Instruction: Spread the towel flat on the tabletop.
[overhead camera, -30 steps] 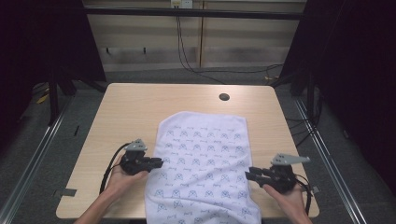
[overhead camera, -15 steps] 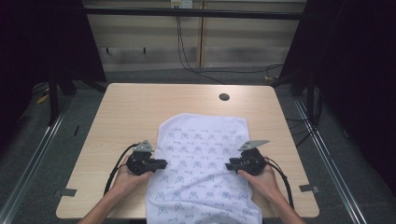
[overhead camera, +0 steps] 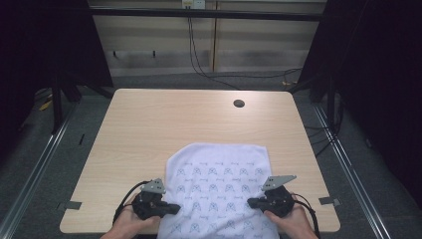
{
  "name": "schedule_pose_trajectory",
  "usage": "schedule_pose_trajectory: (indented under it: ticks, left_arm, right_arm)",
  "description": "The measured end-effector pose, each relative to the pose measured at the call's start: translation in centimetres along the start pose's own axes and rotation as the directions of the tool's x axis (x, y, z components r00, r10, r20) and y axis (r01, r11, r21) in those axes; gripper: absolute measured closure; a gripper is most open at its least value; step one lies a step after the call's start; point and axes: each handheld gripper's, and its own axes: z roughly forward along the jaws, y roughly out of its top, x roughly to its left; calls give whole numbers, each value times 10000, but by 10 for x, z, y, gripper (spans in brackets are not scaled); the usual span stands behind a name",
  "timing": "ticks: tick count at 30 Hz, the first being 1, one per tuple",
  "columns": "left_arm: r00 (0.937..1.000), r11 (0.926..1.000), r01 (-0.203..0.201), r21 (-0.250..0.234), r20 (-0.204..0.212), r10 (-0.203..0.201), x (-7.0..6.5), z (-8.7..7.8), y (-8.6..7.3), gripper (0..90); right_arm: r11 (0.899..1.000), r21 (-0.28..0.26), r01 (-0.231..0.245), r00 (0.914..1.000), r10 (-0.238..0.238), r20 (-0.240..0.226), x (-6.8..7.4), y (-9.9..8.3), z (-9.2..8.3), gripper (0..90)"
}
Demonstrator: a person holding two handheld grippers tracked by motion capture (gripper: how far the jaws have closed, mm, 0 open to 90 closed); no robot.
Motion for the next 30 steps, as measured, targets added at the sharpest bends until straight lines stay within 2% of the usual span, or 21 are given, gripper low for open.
schedule_pose_trajectory:
  ticks: [1, 2, 4, 5, 6, 7, 8, 9, 11, 15, 16, 17, 18, 20, 22, 23, 24, 25, 27, 29, 30]
  left_arm:
    - [9997, 9998, 150, -150, 205, -147, -1, -2, -1, 893]
    - [9984, 9980, 385, -494, 422, -365, 0, -5, 0, 831]
    - [9979, 9965, 346, -757, 571, -303, 3, -7, 3, 803]
    - [9998, 9945, -3, -1043, -192, -17, 12, -9, 14, 801]
    - [9998, 9945, -3, -1043, -192, -17, 12, -9, 14, 793]
    - [9984, 9896, 85, -1438, -537, -164, 27, -12, 26, 792]
    - [9958, 9885, 100, -1511, -881, -235, 37, -13, 32, 792]
    - [9923, 9887, 127, -1495, -1200, -309, 47, -13, 38, 792]
    - [9846, 9817, 333, -1873, -1625, -644, 68, -13, 48, 800]
    - [9679, 9712, 984, -2168, -2059, -1441, 104, -10, 57, 806]
    - [9679, 9712, 984, -2168, -2059, -1441, 104, -10, 57, 809]
    - [9592, 9706, 1067, -2159, -2349, -1577, 112, -8, 59, 809]
    - [9512, 9623, 1403, -2329, -2381, -1962, 121, -6, 59, 809]
    - [9475, 9583, 1484, -2444, -2423, -2085, 128, -4, 60, 806]
    - [9457, 9589, 1511, -2403, -2471, -2110, 130, -4, 61, 799]
    - [9395, 9594, 1552, -2355, -2649, -2170, 134, -3, 63, 799]
    - [9373, 9585, 1617, -2347, -2674, -2236, 135, -2, 62, 789]
    - [9381, 9595, 1631, -2295, -2650, -2229, 134, 0, 62, 781]
    - [9496, 9768, 1238, -1749, -2647, -1678, 126, 9, 64, 736]
    - [9557, 9796, 1076, -1696, -2538, -1489, 120, 12, 66, 700]
    - [9616, 9799, 937, -1764, -2391, -1350, 115, 12, 67, 681]
  right_arm:
    - [10000, 84, 14, 9998, -12, -206, 3, -2, -1, 900]
    - [9999, 156, 74, 9989, -67, -471, 7, -3, -1, 900]
    - [9997, 219, 137, 9974, -121, -707, 11, -5, -1, 900]
    - [9991, 329, 276, 9950, -243, -964, 16, -6, -2, 891]
    - [9991, 329, 276, 9950, -243, -964, 16, -6, -2, 891]
    - [9994, 201, 273, 9962, -256, -835, 16, -5, -5, 830]
    - [9996, -191, 198, 9972, -211, -713, 11, -3, -9, 802]
    - [9984, -557, -85, 9986, 55, -532, 4, 0, -13, 795]
    - [9925, -1205, -220, 9994, 252, 252, -17, 8, -21, 762]
    - [9822, -1714, -774, 9864, 1005, 1301, -67, 22, -26, 735]
    - [9822, -1714, -774, 9864, 1005, 1301, -67, 22, -26, 735]
    - [9799, -1754, -954, 9752, 1274, 1812, -89, 29, -22, 710]
    - [9783, -1780, -1058, 9726, 1391, 1861, -96, 31, -20, 710]
    - [9752, -1880, -1164, 9655, 1555, 2091, -110, 36, -16, 697]
    - [9740, -1887, -1258, 9588, 1682, 2289, -120, 40, -13, 688]
    - [9740, -1887, -1258, 9588, 1682, 2289, -120, 40, -13, 688]
    - [9735, -1910, -1256, 9540, 1713, 2459, -127, 42, -9, 668]
    - [9732, -1880, -1323, 9511, 1781, 2522, -130, 43, -8, 661]
    - [9720, -1870, -1421, 9503, 1869, 2492, -135, 42, -3, 643]
    - [9736, -1764, -1450, 9490, 1873, 2536, -137, 41, 1, 620]
    - [9756, -1694, -1396, 9506, 1799, 2528, -136, 41, 2, 615]
